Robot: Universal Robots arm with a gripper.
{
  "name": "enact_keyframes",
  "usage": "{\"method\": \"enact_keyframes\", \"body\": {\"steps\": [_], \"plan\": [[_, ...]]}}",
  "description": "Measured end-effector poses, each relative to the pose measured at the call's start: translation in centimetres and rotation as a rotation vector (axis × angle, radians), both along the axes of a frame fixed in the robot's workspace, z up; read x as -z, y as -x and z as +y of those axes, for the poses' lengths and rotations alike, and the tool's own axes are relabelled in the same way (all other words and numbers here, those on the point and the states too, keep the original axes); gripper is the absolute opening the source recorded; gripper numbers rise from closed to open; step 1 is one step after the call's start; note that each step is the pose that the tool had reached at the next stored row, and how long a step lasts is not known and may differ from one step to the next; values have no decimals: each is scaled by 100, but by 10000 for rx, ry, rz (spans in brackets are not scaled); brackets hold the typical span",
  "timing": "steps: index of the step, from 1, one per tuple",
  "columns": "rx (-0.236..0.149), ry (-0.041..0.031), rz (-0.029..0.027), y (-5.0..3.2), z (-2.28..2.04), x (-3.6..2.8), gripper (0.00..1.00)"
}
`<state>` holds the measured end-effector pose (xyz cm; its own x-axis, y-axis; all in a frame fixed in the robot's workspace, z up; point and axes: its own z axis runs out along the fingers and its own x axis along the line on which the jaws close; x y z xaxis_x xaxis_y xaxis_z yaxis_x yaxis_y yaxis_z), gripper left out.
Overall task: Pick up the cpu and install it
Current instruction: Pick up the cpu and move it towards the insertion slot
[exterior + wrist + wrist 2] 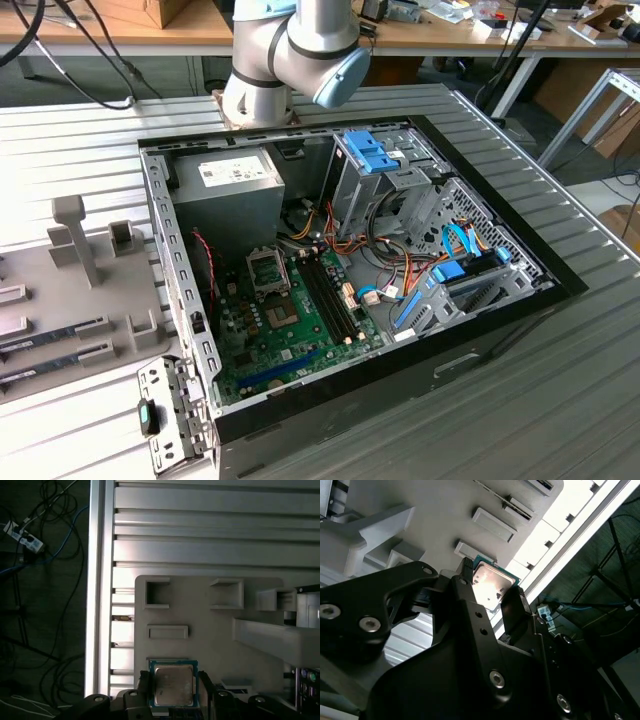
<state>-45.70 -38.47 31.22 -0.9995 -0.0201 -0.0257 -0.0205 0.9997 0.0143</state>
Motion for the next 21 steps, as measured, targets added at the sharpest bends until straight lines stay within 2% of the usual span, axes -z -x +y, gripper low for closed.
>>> {"method": "enact_keyframes", "body": {"steps": [6,21], "plan": [[0,-1,1,0,0,-65,47],[0,-5,0,0,0,-175,47]]}}
